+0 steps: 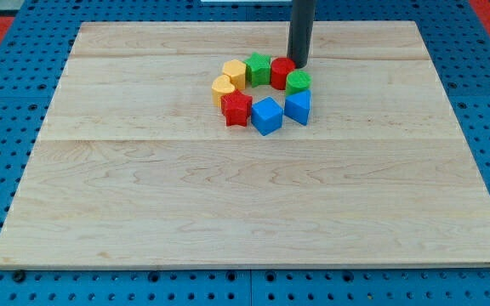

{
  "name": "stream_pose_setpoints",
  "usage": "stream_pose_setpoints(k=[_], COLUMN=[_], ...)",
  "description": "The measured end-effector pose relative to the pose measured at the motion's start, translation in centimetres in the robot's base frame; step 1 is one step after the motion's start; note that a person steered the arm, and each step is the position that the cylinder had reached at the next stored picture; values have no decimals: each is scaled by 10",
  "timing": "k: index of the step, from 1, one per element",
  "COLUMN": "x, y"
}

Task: Push the group of blocks left a bit

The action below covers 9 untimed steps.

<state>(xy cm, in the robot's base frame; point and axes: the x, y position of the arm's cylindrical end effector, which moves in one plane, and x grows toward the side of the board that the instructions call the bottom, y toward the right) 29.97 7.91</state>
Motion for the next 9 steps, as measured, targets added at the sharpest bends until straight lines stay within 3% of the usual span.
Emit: stream_pose_setpoints(k=[2,5,9], x=[5,33,31], y=[53,-7,-18])
